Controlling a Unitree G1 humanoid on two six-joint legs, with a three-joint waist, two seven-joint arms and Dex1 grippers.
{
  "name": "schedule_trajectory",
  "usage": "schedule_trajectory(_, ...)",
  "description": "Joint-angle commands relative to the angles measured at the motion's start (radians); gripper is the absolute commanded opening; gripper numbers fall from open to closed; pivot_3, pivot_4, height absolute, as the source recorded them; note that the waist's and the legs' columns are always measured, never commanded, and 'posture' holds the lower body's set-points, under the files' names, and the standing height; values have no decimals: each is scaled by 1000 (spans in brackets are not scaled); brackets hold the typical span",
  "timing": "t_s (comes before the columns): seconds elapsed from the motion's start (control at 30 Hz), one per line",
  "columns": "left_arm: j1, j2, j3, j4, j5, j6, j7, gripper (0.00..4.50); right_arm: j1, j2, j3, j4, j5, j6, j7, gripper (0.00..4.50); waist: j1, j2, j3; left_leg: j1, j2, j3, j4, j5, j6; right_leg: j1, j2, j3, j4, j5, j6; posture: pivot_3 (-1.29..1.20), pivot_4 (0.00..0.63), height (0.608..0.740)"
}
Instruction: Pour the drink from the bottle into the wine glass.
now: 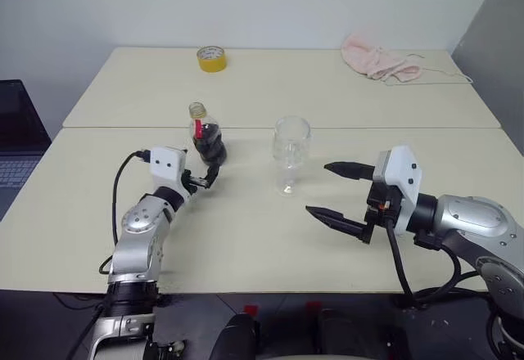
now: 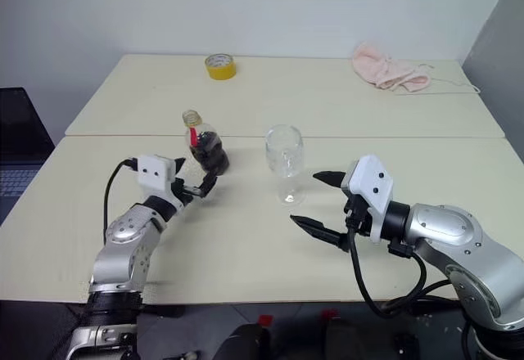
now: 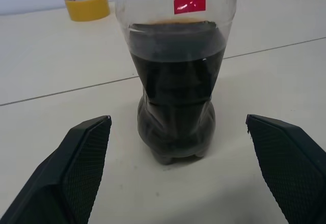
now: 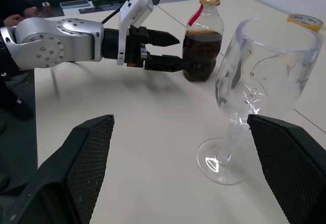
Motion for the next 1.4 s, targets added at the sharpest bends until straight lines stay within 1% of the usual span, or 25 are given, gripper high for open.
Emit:
schedule_trajectory(0.03,-50,9,2,56,15,-57,-15,4500,-23,4,-3,-27,18,-20,-5,4481,0,0,0,0,0,0,0,0,0,0,0,0,0,0,0,0,150,740)
schedule_trajectory(0.47,-222,-42,-20,350,55,-211,-18,4500,-60,12,24,-3,8,-22,-4,4481,-1,0,0,-1,-1,-1,1,0,0,0,0,-1,0,0,0,0,150,740)
schedule_trajectory(0.63,-286,-53,-31,437,64,-255,-26,4500,-65,13,30,-1,4,-22,-4,4481,-1,0,0,-1,-1,-1,1,0,0,-1,0,-1,0,0,0,0,150,740)
schedule_trajectory(0.73,-312,-52,-31,475,67,-274,-28,3934,-64,15,30,1,3,-23,-6,4500,-2,0,0,-1,-1,-1,1,0,0,-1,0,-1,0,0,0,0,150,740)
schedule_trajectory(0.93,-324,-53,-22,496,63,-291,-24,1937,-65,19,31,10,-5,-30,-8,4500,-2,0,0,-1,-1,-1,1,0,0,-1,-1,-1,1,0,0,0,150,740)
schedule_trajectory(1.0,-322,-54,-20,490,59,-288,-24,1399,-66,20,33,13,-9,-34,-8,4500,-2,0,0,-1,-1,-1,1,0,0,-1,-1,-1,1,0,0,0,150,740)
schedule_trajectory(1.03,-321,-53,-19,488,58,-287,-25,1202,-66,20,34,13,-10,-35,-9,4500,-2,0,0,-1,-1,-1,1,0,0,-1,-1,-1,1,0,0,0,150,740)
schedule_trajectory(1.07,-317,-51,-19,472,56,-280,-26,1057,-67,22,35,13,-15,-41,-12,4500,-2,0,0,-1,-1,-1,1,0,0,-1,-1,-1,1,0,0,0,150,740)
schedule_trajectory(1.13,-312,-41,-28,423,60,-258,-33,941,-65,21,30,10,-23,-51,-17,4500,-2,0,0,-1,-1,-1,1,0,0,-1,-1,-1,1,0,0,0,150,740)
schedule_trajectory(1.23,-309,-23,-55,305,67,-192,-58,899,-53,15,8,-3,-26,-71,-17,4500,-4,-1,0,-3,-1,-1,1,0,0,-2,-1,-1,1,0,0,0,150,740)
schedule_trajectory(1.33,-305,-12,-71,233,71,-140,-73,899,-43,13,-5,-12,-23,-85,-19,4500,-3,-1,0,-3,-1,-1,1,0,0,-2,-1,-1,1,0,0,0,150,740)
schedule_trajectory(1.4,-322,3,-104,165,88,-101,-100,899,-39,14,-27,-23,-11,-95,-25,4500,-4,-1,0,-3,-1,-1,1,0,0,-2,-1,-1,1,0,0,0,150,740)
